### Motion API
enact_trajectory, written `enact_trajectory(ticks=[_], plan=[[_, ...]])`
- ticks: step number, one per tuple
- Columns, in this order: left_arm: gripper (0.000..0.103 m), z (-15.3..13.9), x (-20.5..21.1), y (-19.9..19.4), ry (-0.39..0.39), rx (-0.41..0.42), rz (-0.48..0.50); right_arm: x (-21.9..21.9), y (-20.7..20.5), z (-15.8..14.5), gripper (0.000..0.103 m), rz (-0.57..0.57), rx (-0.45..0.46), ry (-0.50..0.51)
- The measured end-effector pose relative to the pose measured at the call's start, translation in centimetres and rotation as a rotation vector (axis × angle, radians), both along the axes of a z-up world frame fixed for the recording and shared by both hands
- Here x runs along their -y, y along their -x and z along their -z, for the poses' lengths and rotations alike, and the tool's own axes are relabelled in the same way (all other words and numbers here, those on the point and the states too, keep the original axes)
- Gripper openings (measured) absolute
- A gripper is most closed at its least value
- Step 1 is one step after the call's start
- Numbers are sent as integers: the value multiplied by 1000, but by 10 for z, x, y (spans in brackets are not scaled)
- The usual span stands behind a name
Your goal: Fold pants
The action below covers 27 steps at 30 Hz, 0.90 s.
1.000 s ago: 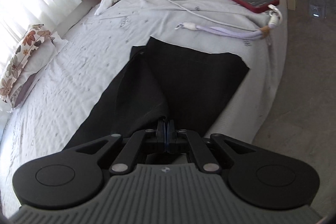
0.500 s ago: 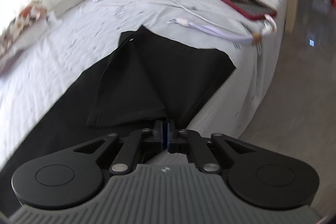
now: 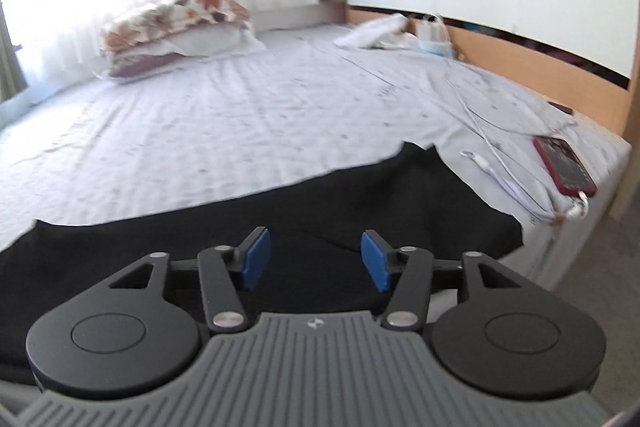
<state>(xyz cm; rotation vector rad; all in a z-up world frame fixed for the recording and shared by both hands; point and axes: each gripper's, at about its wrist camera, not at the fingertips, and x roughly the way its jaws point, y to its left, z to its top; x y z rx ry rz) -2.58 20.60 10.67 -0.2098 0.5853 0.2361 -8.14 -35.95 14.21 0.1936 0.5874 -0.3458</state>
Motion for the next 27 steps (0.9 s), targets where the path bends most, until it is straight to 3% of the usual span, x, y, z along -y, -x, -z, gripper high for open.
enact_trajectory(ticks=[6, 13, 17, 22, 24, 27], plan=[[78, -10, 58, 12, -14, 56, 196, -42, 5, -3, 73, -110, 11, 0], [78, 16, 143, 23, 13, -11, 453, -95, 16, 19, 73, -236, -34, 19], [78, 28, 174, 31, 47, -46, 528, -117, 29, 20, 73, -293, -39, -3], [72, 36, 182, 38, 151, -79, 562, -131, 43, 23, 73, -324, -39, -63], [59, 37, 180, 39, 174, -87, 574, -132, 49, 23, 73, -324, -38, -84], [50, 39, 177, 37, 186, -104, 582, -134, 54, 22, 74, -322, -27, -98]])
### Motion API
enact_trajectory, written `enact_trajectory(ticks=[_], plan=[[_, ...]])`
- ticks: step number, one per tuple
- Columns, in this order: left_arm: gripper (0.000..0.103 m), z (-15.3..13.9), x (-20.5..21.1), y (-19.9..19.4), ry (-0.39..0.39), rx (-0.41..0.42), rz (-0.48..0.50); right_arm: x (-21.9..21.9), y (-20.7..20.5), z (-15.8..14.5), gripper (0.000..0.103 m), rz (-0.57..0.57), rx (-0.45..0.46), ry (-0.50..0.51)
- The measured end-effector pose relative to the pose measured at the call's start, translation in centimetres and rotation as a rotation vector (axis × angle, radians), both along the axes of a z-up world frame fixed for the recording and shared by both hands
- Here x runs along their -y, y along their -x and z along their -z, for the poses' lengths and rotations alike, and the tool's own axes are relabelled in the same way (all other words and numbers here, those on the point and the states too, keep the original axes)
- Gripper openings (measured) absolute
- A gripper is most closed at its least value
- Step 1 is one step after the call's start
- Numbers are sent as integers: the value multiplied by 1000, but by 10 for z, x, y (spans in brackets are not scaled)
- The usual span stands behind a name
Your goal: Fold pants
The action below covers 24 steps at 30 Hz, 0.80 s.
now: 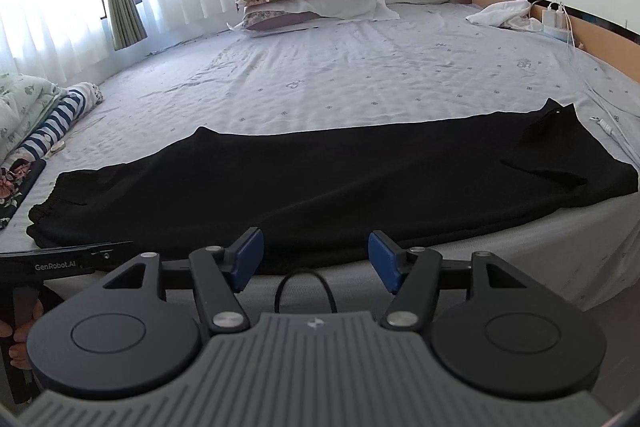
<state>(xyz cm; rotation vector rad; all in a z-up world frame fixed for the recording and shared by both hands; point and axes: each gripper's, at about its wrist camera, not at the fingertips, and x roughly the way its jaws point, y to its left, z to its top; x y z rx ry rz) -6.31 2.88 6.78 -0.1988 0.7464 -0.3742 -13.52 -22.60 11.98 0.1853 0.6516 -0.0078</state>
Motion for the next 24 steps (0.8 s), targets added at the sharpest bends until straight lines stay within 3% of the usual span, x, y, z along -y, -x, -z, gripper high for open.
enact_trajectory(ticks=[4, 12, 17, 24], plan=[[48, 5, -4, -5, 61, -28, -13, -2, -3, 9, 74, 26, 15, -48], [48, 25, -14, -22, 205, -78, -89, -18, -31, 64, 74, 82, 47, -245], [48, 42, -23, -33, 242, -115, -148, -37, -46, 89, 74, 111, 64, -232], [63, 54, -31, -44, 312, -99, -183, -44, -54, 98, 74, 110, 116, -244]])
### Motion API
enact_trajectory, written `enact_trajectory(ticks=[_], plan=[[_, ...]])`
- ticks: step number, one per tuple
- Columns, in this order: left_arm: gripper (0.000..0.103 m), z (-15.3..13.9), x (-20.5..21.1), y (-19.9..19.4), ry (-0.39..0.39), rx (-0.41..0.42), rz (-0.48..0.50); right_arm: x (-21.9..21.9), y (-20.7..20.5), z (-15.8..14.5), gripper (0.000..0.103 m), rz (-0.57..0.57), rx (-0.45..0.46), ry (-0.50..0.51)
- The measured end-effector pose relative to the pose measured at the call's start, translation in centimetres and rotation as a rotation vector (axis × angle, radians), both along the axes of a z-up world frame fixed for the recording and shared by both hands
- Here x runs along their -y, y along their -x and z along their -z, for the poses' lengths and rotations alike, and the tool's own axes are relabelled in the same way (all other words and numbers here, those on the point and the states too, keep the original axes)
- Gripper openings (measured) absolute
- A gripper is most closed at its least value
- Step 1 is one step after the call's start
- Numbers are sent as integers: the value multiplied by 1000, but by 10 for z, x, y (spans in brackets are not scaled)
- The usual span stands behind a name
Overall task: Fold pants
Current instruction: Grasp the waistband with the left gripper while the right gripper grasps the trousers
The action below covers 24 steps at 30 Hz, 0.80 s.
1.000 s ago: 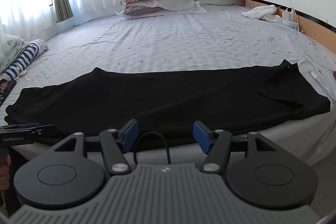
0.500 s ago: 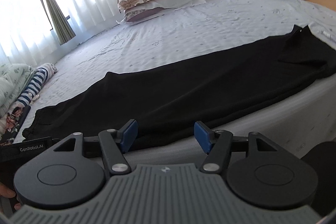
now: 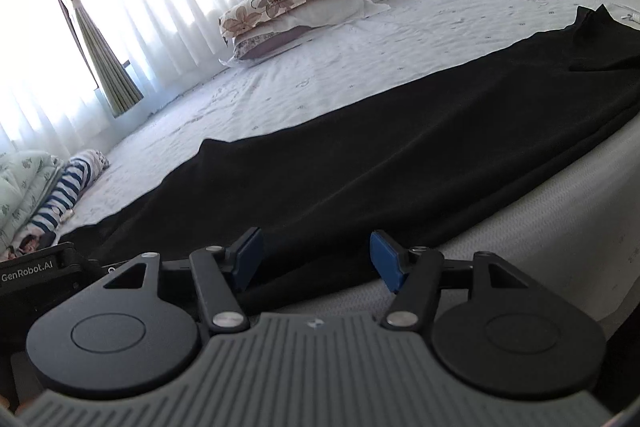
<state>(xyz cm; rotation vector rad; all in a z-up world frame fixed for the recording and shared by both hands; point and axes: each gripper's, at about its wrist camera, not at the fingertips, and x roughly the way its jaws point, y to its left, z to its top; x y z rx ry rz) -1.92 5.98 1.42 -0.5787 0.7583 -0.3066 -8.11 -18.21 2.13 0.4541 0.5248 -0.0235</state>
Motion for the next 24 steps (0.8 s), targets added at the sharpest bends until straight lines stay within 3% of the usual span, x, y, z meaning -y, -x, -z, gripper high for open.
enact_trajectory(ticks=[2, 6, 10, 11, 12, 14, 19, 24], plan=[[63, 1, -3, -2, 7, 4, -50, 2, -6, 2, 74, 23, 0, -6], [67, -3, -9, 2, -63, 62, -206, 4, -8, 4, 74, 84, 25, 47], [69, 6, -16, -7, -30, 29, -217, -2, -1, 9, 74, 72, 32, 55], [63, 6, -17, -8, -36, 37, -218, -5, 2, 9, 74, 59, 35, 60], [39, 6, -15, -9, -55, 43, -215, -11, 5, 9, 74, 38, 36, 69], [5, 6, -14, -13, -64, 33, -193, -21, 7, 8, 74, 1, 37, 94], [5, -7, -14, -18, -33, 71, -187, -36, 7, 7, 75, -58, 42, 124], [5, -22, -15, -20, -9, 101, -179, -35, -2, 8, 76, -93, 52, 23]])
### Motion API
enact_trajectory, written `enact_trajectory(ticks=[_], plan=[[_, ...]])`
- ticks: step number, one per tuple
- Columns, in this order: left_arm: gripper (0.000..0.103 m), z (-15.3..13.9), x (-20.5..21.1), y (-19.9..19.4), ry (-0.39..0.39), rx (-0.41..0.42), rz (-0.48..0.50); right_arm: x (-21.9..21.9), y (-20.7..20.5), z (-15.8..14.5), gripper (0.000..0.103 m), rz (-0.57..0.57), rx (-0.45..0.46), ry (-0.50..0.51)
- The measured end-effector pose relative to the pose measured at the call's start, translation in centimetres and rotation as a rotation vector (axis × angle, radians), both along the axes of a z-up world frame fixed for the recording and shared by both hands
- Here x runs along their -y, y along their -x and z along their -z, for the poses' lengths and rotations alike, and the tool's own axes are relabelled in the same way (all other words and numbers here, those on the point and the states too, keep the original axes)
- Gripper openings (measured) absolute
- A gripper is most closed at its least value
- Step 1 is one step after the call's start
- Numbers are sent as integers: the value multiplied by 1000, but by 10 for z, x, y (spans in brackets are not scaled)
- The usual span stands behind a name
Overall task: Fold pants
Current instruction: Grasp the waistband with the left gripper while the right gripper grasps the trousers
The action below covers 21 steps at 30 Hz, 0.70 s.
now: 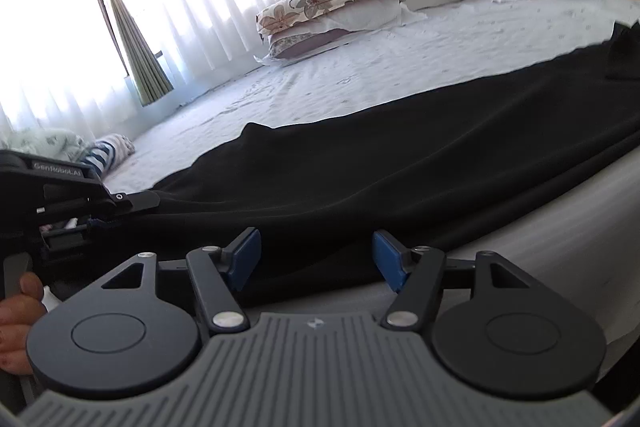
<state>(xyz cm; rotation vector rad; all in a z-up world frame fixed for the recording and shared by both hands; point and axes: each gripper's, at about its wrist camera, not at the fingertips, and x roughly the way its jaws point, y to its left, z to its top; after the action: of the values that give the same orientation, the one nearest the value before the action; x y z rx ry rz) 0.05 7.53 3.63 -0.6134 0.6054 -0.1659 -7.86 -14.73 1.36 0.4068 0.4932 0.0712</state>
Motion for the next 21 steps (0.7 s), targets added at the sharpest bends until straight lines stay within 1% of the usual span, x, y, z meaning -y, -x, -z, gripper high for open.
enact_trajectory(ticks=[3, 6, 9, 11, 13, 14, 15, 17, 18, 19, 21], plan=[[5, -2, -2, 1, 22, -8, -5, 5, -8, 2, 76, 6, 9, -53], [4, -5, -4, 4, 32, -10, -9, 15, -15, 6, 76, 37, 13, -119], [4, -5, -4, 7, 3, -4, -6, 25, -22, 10, 76, 103, 24, -159], [4, -1, -4, 13, -26, -14, -6, 33, -24, 11, 76, 178, 30, -135], [4, 6, -4, 16, -43, -38, -6, 40, -25, 11, 56, 237, 37, -98], [4, 10, -5, 17, -51, -50, -8, 43, -27, 12, 32, 265, 27, -73], [4, 13, -4, 18, -56, -59, -8, 45, -28, 13, 17, 292, 10, -45], [4, 19, -3, 20, -53, -77, -6, 50, -26, 18, 10, 314, 1, -29], [4, 21, -2, 23, -56, -80, -4, 49, -23, 19, 8, 325, 1, -19], [4, 22, -1, 25, -65, -81, -3, 45, -21, 18, 8, 333, 0, 16], [4, 23, 4, 33, -95, -77, 3, 31, -13, 14, 8, 341, 11, 125]])
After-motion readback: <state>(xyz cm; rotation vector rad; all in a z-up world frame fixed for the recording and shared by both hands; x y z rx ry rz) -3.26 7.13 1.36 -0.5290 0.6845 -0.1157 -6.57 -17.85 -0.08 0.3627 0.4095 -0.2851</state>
